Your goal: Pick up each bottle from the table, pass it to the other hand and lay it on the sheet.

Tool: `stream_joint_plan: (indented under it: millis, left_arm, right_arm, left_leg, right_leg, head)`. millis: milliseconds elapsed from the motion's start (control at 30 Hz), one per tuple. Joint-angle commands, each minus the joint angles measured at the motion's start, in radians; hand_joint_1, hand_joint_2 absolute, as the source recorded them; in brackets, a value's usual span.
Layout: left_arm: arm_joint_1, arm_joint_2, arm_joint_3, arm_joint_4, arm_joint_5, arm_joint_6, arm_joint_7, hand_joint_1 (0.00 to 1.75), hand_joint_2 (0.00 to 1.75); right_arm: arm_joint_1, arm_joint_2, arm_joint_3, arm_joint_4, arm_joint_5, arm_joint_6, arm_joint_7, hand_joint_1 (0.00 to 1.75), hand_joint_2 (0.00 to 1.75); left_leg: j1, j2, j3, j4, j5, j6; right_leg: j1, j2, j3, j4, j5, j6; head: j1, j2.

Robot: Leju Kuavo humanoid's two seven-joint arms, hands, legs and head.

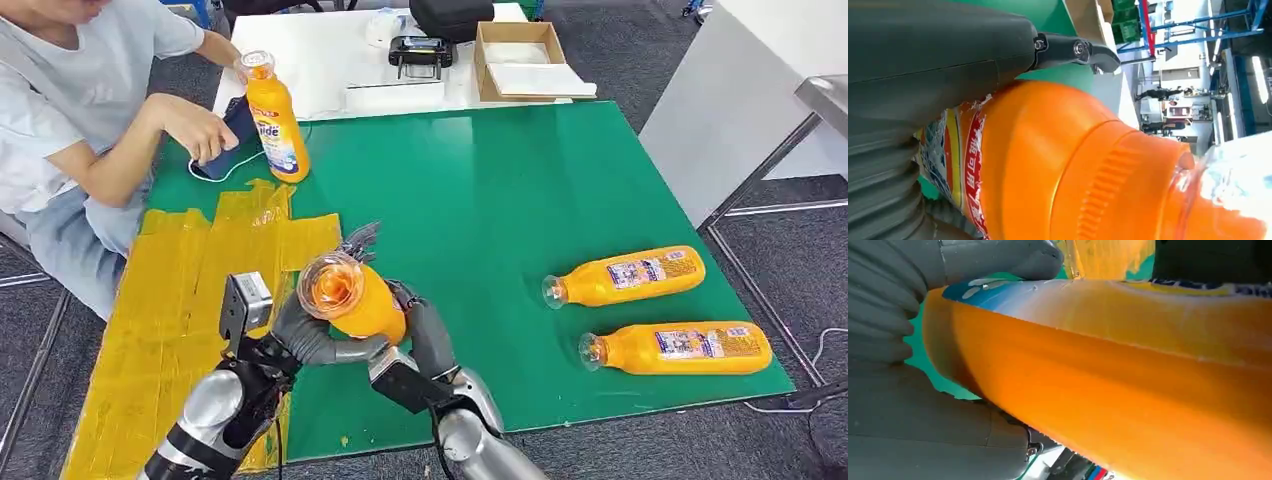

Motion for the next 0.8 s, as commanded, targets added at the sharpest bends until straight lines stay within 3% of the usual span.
stream_joint_plan:
  millis: [33,100,133,167,333,800]
  left_arm:
    - [-0.045,-0.009,-0.036,0.034,0.029,-0.001,-0.007,0.00,1.75]
    - [-0.047,-0.015,-0.035,0.036,0.044,-0.001,-0.005,0.00,1.75]
    - [-0.046,-0.018,-0.032,0.039,0.052,0.003,-0.004,1.34,1.75]
    - [-0.046,-0.018,-0.032,0.039,0.052,0.003,-0.004,1.75,1.75]
    - [-0.040,-0.022,-0.024,0.047,0.067,0.014,-0.004,1.75,1.75]
    - [-0.033,-0.024,-0.017,0.051,0.081,0.023,-0.002,1.75,1.75]
  right_arm:
    - [-0.052,-0.018,0.075,0.101,0.014,-0.013,0.008,1.75,1.75]
    - [-0.055,-0.017,0.076,0.106,0.012,-0.011,0.008,1.75,1.75]
    - [-0.056,-0.017,0.077,0.108,0.011,-0.010,0.006,1.75,1.75]
    - [-0.056,-0.017,0.077,0.108,0.011,-0.010,0.006,1.75,1.75]
    - [-0.054,-0.017,0.077,0.112,0.007,-0.013,0.007,1.75,1.75]
    - [-0.052,-0.018,0.076,0.112,-0.001,-0.009,0.007,1.75,1.75]
  left_leg:
    - [0.001,-0.001,0.006,0.001,-0.002,-0.003]
    - [0.001,-0.001,0.005,0.000,-0.002,-0.002]
    - [0.001,-0.001,0.003,0.000,-0.001,-0.002]
    - [0.001,-0.002,0.008,0.001,-0.004,-0.003]
    - [0.001,-0.001,0.002,0.000,0.000,-0.001]
    - [0.001,-0.002,0.008,0.001,-0.004,-0.003]
  right_leg:
    - [0.001,-0.003,0.006,0.000,-0.003,-0.002]
    - [0.001,-0.003,0.006,0.000,-0.002,-0.002]
    - [0.001,-0.002,0.004,0.000,-0.001,-0.001]
    - [0.002,-0.003,0.009,0.001,-0.004,-0.003]
    - [0.001,-0.002,0.002,-0.001,-0.001,-0.001]
    - [0.002,-0.003,0.009,0.000,-0.004,-0.003]
  head:
    - [0.000,0.000]
    - [0.000,0.000]
    - [0.000,0.000]
    - [0.000,0.000]
    - [0.000,0.000]
    - [0.000,0.000]
